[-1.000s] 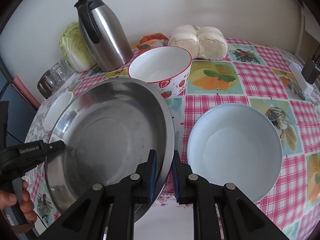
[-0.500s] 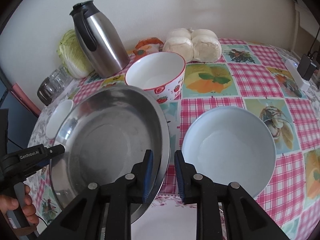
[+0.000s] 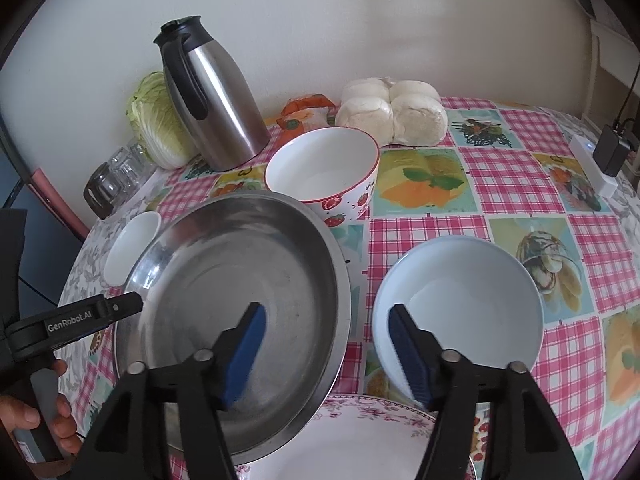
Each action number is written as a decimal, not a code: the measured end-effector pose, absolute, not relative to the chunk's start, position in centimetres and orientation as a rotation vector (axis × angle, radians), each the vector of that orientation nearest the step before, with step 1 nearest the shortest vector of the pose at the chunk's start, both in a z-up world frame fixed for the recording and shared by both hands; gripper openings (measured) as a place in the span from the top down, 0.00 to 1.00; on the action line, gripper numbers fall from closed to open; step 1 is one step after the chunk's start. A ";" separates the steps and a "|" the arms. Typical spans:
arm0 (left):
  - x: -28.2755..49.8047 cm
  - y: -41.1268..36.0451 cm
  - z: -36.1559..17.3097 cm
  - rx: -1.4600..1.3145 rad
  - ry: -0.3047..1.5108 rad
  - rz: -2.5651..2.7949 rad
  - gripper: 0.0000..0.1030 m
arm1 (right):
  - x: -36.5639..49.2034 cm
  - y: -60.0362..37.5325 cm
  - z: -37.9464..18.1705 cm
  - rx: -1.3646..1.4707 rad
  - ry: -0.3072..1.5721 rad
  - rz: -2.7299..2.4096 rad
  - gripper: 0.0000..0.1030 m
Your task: Organize plates and bowls
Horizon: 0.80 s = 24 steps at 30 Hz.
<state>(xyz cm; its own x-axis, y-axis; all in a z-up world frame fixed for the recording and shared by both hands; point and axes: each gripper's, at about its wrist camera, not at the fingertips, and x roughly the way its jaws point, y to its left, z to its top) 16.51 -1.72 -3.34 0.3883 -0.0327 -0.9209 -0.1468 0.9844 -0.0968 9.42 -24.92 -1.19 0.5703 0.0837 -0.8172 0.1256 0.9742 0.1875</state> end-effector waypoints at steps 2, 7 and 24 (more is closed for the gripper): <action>16.5 -2.2 -3.3 -0.150 1.173 0.063 0.21 | 9.5 -24.8 -1.3 0.231 0.968 -0.023 0.23; 16.6 -2.9 -3.2 -0.101 1.167 0.056 0.17 | 9.6 -24.9 -1.6 0.231 0.980 -0.023 0.13; 16.2 -3.1 -2.3 -0.107 1.106 0.078 0.03 | 9.4 -24.9 -1.7 0.185 0.976 -0.040 0.00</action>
